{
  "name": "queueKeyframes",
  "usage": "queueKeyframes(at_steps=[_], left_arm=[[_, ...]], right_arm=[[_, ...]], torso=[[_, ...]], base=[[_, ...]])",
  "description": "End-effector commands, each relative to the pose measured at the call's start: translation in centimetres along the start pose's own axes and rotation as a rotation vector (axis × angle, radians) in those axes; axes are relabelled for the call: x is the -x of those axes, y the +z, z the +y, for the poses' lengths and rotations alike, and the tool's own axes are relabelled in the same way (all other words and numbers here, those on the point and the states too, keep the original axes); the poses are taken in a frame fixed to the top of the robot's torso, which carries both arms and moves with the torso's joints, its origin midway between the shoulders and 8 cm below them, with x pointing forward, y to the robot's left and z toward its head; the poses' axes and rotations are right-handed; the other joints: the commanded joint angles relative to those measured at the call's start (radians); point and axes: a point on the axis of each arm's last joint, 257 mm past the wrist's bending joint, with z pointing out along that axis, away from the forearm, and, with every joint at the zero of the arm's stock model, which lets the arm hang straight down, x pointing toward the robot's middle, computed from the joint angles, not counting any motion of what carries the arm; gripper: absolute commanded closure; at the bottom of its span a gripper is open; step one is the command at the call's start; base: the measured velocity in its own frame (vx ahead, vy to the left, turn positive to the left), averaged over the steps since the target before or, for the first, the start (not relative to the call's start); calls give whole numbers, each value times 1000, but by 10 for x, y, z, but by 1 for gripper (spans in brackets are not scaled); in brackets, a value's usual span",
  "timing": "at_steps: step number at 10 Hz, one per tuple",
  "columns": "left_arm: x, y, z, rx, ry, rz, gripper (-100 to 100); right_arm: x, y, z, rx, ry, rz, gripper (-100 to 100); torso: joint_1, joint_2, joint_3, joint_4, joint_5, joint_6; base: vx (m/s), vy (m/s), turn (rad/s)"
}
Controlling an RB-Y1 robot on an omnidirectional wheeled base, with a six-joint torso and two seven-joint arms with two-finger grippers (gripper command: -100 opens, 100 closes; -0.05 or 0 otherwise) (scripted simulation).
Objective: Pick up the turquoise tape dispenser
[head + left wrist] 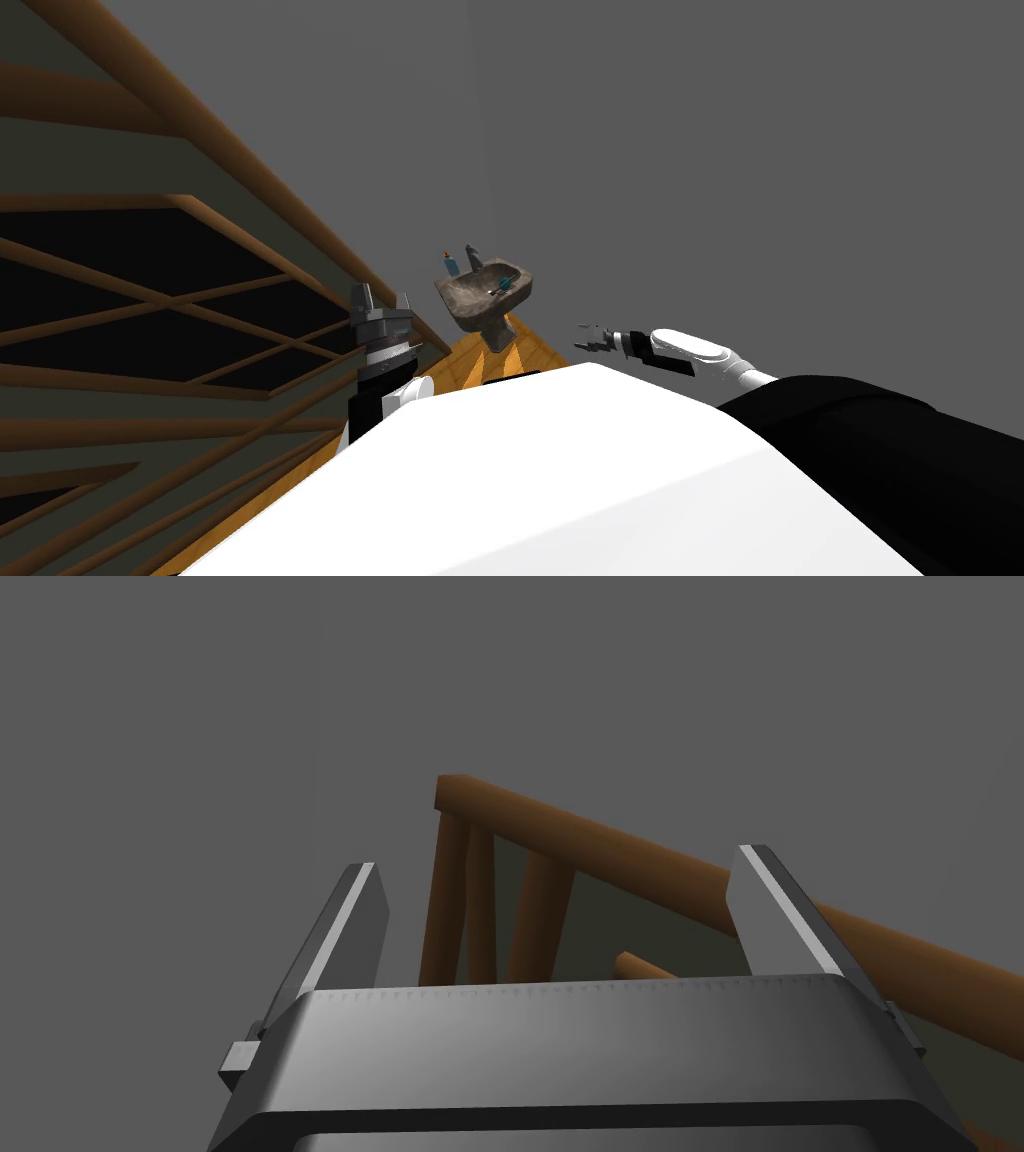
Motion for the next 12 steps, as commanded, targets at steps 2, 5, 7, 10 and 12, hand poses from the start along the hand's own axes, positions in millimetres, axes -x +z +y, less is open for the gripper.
queueKeyframes(at_steps=[2, 5, 7, 10, 12], left_arm=[[0, 0, 0, 0, 0, 0, 0], [0, 0, 0, 0, 0, 0, 0], [0, 0, 0, 0, 0, 0, 0], [0, 0, 0, 0, 0, 0, 0], [0, 0, 0, 0, 0, 0, 0]], right_arm=[[-3, -13, -20, -2, -129, 68, -100], [-4, -25, -40, 5, -234, 129, -100], [-1, -34, -55, 7, -321, 171, -100], [8, -47, -83, 10, -477, 234, -100], [15, -55, -97, 16, -560, 270, -100]], torso=[[-1, 0, 0, 0, 0, 0], [0, -1, 0, 0, 0, 0], [1, -1, -1, 0, 0, 0], [1, -1, -1, 0, 0, 0], [1, -2, -1, -1, 0, 0]], base=[[48, 73, 34], [51, 72, 43], [65, 88, 67], [72, 104, 83], [78, 89, 75]])
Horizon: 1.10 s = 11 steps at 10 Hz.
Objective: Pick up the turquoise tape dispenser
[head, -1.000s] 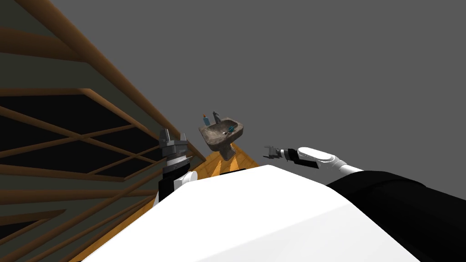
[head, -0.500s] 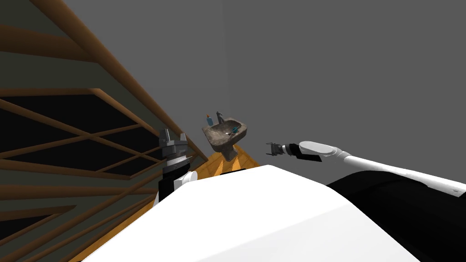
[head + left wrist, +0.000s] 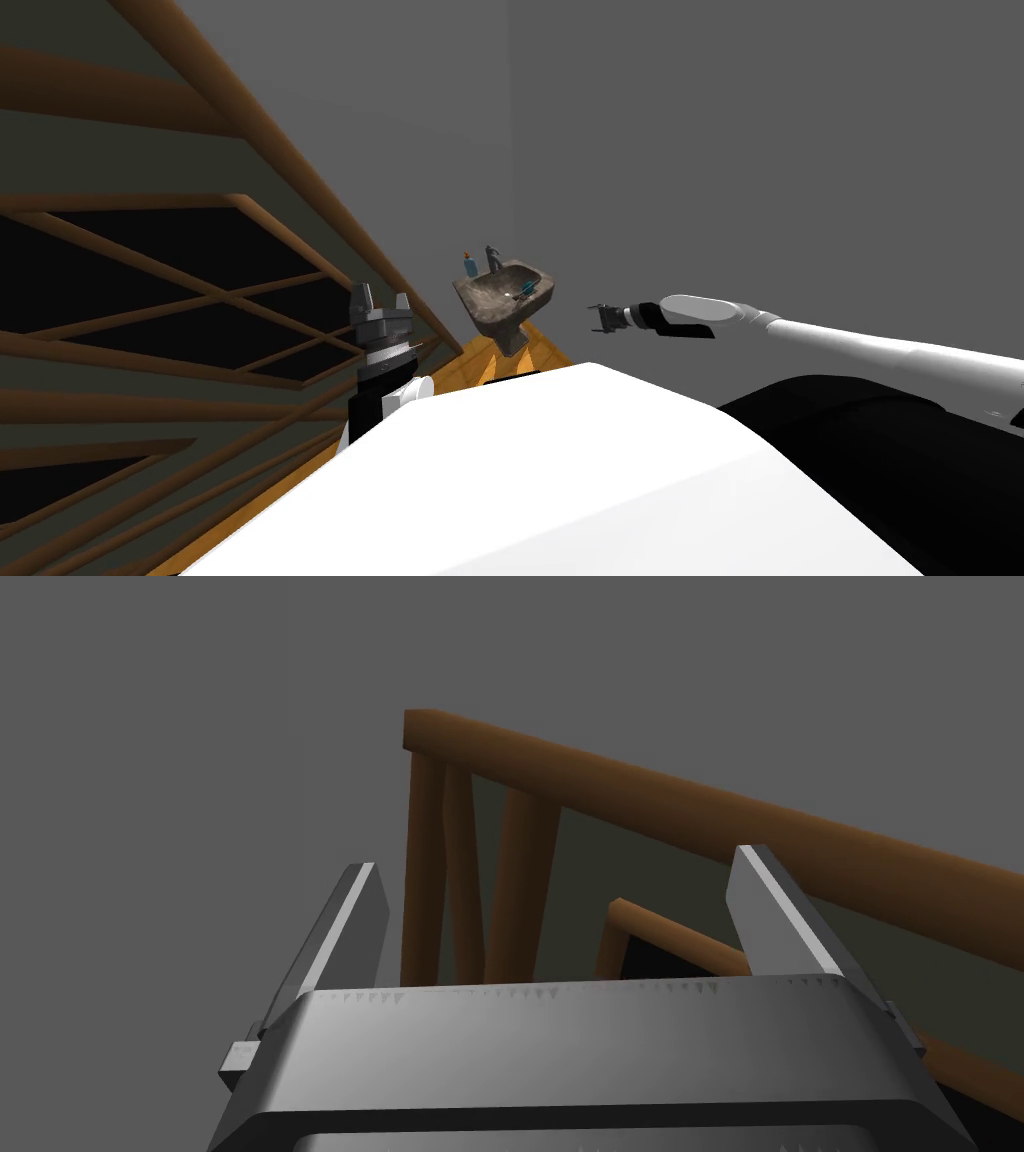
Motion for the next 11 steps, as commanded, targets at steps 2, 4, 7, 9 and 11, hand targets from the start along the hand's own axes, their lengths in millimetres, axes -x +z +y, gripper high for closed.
queueKeyframes(at_steps=[2, 4, 7, 9, 11], left_arm=[[0, 0, 0, 0, 0, 0, 0], [0, 0, 0, 0, 0, 0, 0], [0, 0, 0, 0, 0, 0, 0], [0, 0, 0, 0, 0, 0, 0], [0, 0, 0, 0, 0, 0, 0]], right_arm=[[-2, -10, -19, 6, -118, 44, -100], [-1, -17, -32, 11, -192, 71, -100], [2, -27, -53, 22, -317, 111, -100], [4, -34, -62, 36, -382, 135, -100], [6, -37, -68, 48, -433, 150, -100]], torso=[[0, 1, 0, 0, 0, 1], [0, 0, 0, 0, 0, 1], [2, 0, 0, 0, 0, 0], [1, -2, -1, -1, 0, 1], [3, -1, -1, 0, 1, 0]], base=[[90, 96, 93], [80, 97, 89], [108, 116, 139], [99, 94, 81], [99, 126, 132]])
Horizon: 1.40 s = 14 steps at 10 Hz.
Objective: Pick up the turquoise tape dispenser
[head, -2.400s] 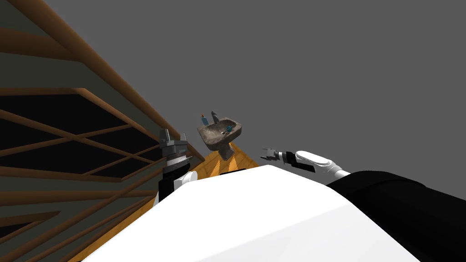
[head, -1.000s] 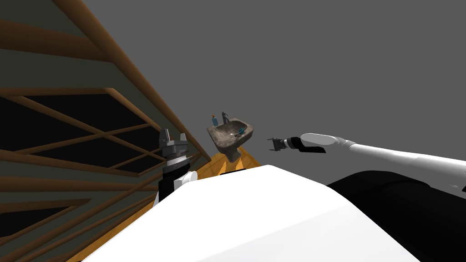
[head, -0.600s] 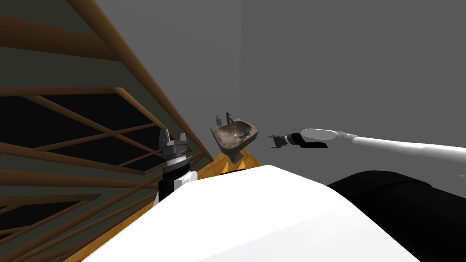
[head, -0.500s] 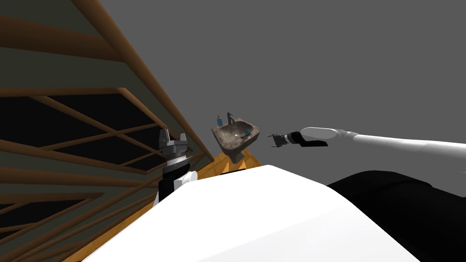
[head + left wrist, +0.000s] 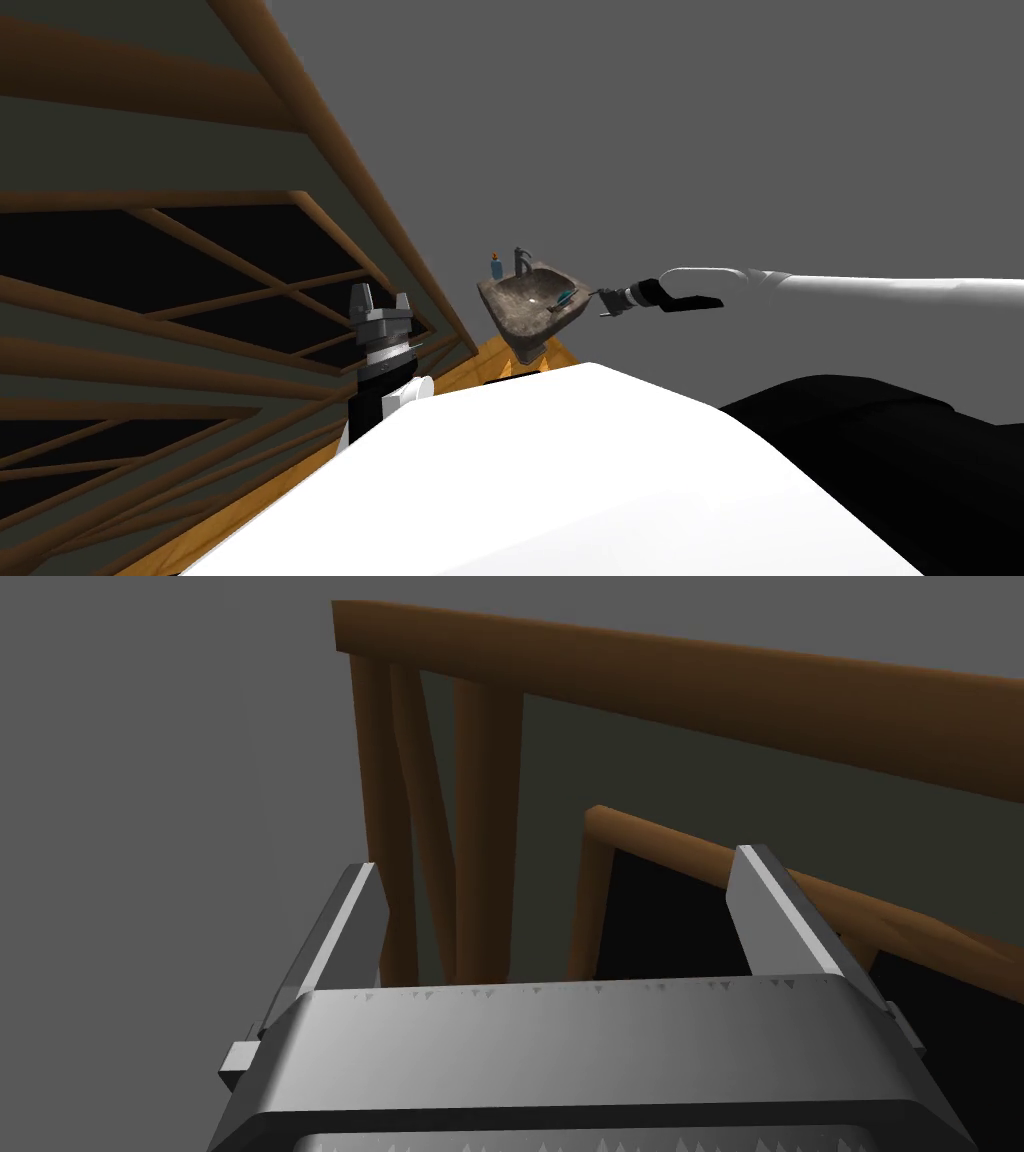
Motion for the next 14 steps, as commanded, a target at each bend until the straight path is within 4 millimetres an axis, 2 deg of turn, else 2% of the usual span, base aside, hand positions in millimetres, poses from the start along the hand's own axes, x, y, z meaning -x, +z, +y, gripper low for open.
queueKeyframes(at_steps=[1, 4, 6, 7, 8, 9, 10, 11, 12, 14], left_arm=[[0, 0, 0, 0, 0, 0, 0], [0, 0, 0, 0, 0, 0, 0], [0, 0, 0, 0, 0, 0, 0], [0, 0, 0, 0, 0, 0, 0], [0, 0, 0, 0, 0, 0, 0], [0, 0, 0, 0, 0, 0, 0], [0, 0, 0, 0, 0, 0, 0], [0, 0, 0, 0, 0, 0, 0], [0, 0, 0, 0, 0, 0, 0], [0, 0, 0, 0, 0, 0, 0]], right_arm=[[0, -5, -6, 16, -55, 14, -100], [1, -9, -3, 66, -145, 27, -100], [4, -8, 13, 119, -177, 22, -100], [2, -8, 7, 99, -168, 24, -100], [3, -8, 9, 103, -170, 23, 0], [-3, -2, 24, 102, -156, 28, -100], [-6, 2, 32, 102, -150, 30, -100], [-4, 1, 27, 101, -155, 28, -100], [-4, 1, 28, 101, -155, 28, 100], [-4, 1, 28, 103, -154, 28, 100]], torso=[[0, 0, 0, 0, 0, 0], [0, -1, -1, 0, 0, 0], [0, 0, 0, 0, 0, 0], [-1, 1, 1, 0, 0, 0], [-4, 4, 2, 1, -1, 1], [-7, 7, 4, 2, -2, 1], [-7, 6, 3, 1, -2, 1], [-7, 4, 3, 1, -2, 1], [-7, 6, 3, 1, -2, 1], [-8, 8, 5, 2, -2, 1]], base=[[89, 104, 111], [111, 107, 157], [90, 102, 101], [36, 37, 19], [8, 8, -3], [40, 18, 114], [66, 24, 89], [30, 10, 9], [0, 0, 0], [0, 0, 0]])
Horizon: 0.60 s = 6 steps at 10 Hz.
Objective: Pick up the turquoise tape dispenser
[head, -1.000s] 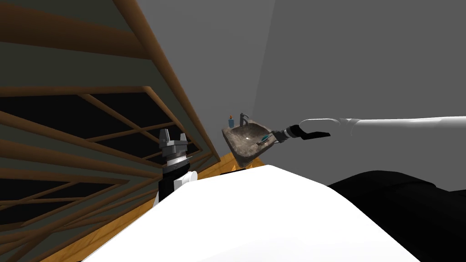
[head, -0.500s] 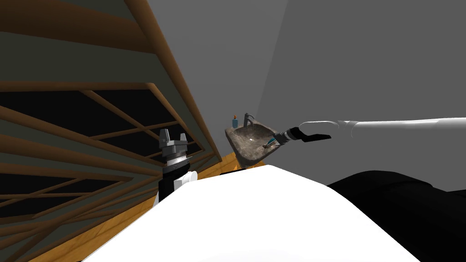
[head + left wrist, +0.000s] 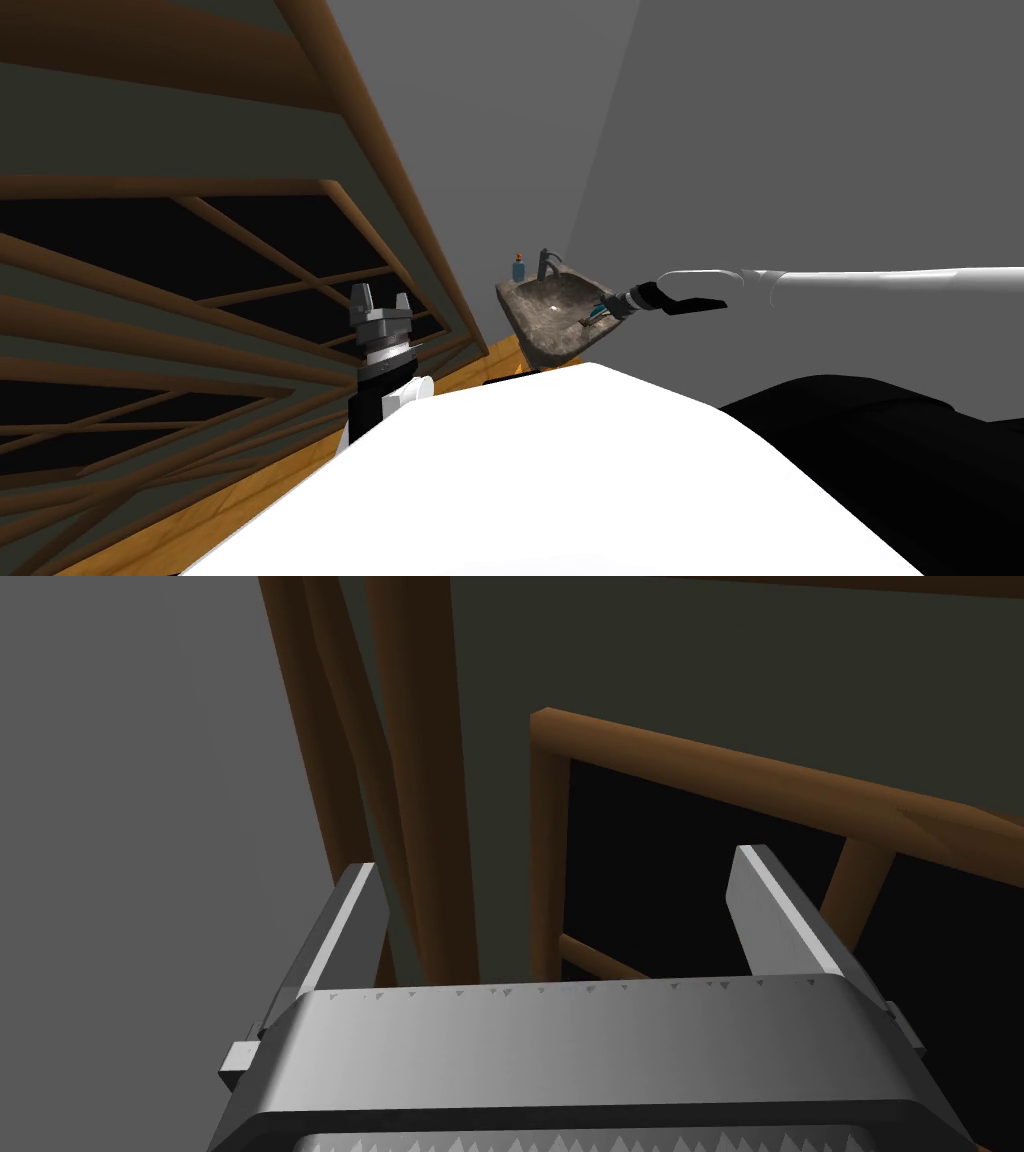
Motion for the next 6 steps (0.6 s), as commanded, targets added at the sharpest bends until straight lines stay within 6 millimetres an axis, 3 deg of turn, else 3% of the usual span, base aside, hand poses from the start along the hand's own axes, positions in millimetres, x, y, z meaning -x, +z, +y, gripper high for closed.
queueKeyframes(at_steps=[1, 2, 3, 4, 6], left_arm=[[0, 0, 0, 0, 0, 0, 0], [0, 0, 0, 0, 0, 0, 0], [0, 0, 0, 0, 0, 0, 0], [0, 0, 0, 0, 0, 0, 0], [0, 0, 0, 0, 0, 0, 0]], right_arm=[[0, 0, 0, 0, 0, 0, 100], [0, 0, 0, 0, 0, 0, 100], [0, 0, 0, 0, 0, 0, 0], [2, -7, -11, 0, -9, -2, 100], [1, -8, -12, -1, -11, -1, 100]], torso=[[0, 0, 0, 0, 0, 0], [0, 0, 0, 0, 0, 0], [0, 0, 0, 0, 0, 0], [0, 0, 0, 0, 0, 0], [-2, 4, 3, 1, 0, 1]], base=[[0, 0, 0], [0, 0, 0], [0, 0, 0], [-36, -15, -110], [-37, -22, -48]])
